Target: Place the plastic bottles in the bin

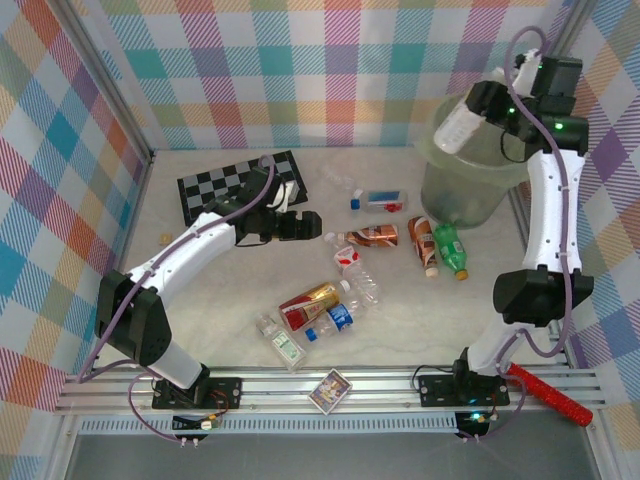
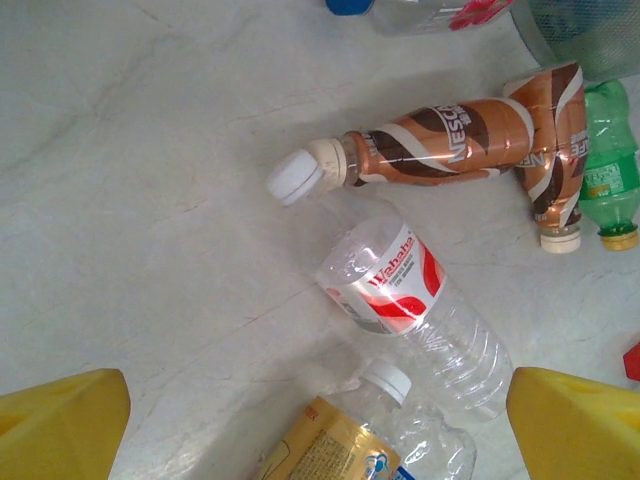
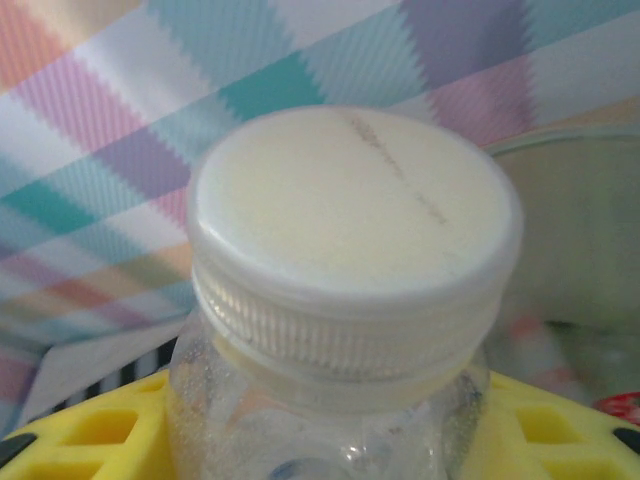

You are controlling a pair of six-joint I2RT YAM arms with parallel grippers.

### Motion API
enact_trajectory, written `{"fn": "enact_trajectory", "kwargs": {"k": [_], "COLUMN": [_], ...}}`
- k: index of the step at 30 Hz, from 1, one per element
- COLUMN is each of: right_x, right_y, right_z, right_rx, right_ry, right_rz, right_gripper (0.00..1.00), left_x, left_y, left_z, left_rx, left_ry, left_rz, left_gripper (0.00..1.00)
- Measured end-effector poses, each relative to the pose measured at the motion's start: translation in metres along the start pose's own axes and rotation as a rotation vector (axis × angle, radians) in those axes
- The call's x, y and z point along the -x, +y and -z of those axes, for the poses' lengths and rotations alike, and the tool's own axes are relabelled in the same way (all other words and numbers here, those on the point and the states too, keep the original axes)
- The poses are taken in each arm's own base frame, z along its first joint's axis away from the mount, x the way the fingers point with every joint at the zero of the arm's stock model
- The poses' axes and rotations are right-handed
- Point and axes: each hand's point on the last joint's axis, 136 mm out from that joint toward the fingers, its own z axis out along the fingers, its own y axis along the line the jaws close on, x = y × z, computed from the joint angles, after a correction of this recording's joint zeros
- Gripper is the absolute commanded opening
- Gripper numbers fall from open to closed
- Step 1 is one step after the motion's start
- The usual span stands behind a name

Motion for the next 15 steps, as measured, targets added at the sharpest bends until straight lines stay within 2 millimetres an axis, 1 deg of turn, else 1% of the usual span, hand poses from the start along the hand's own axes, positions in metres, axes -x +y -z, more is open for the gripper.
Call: {"fn": "enact_trajectory", "kwargs": {"k": [3,5,7,9,12,15], "right_x": [0.015,0.023,0.029,0.032,0.026,0.008], "right_y": [-0.02,-0.032,-0.043,-0.055,-0.068,-0.081], "right_z": [0.002,-0.001,-0.007,-0.018,-0.037,-0.056], "right_rx": [-0.073,-0.111,-0.143,-0.173,-0.205,-0.229], "right_ry": [-0.045,-0.065,-0.077,-0.075,-0.036,0.031], "right_rz": [-0.005,-0.009,-0.012,-0.006,0.005,0.01], "right_gripper": [0.39,0.39,0.39,0.39,0.4,0.41], "left_x": [-0.003,-0.003,-0.005,-0.008,-0.014,-0.025], "left_y": [0.002,0.003,0.004,0.005,0.006,0.011], "left_z": [0.003,0.006,0.01,0.016,0.022,0.025], "left_rx": [0.014,0.021,0.029,0.037,0.045,0.058], "left_ry": [0.005,0.002,0.002,0.004,0.016,0.044], "left_rz": [0.006,0.009,0.01,0.011,0.015,0.022], "left_gripper": [0.96,0.96,0.96,0.96,0.95,0.95]}}
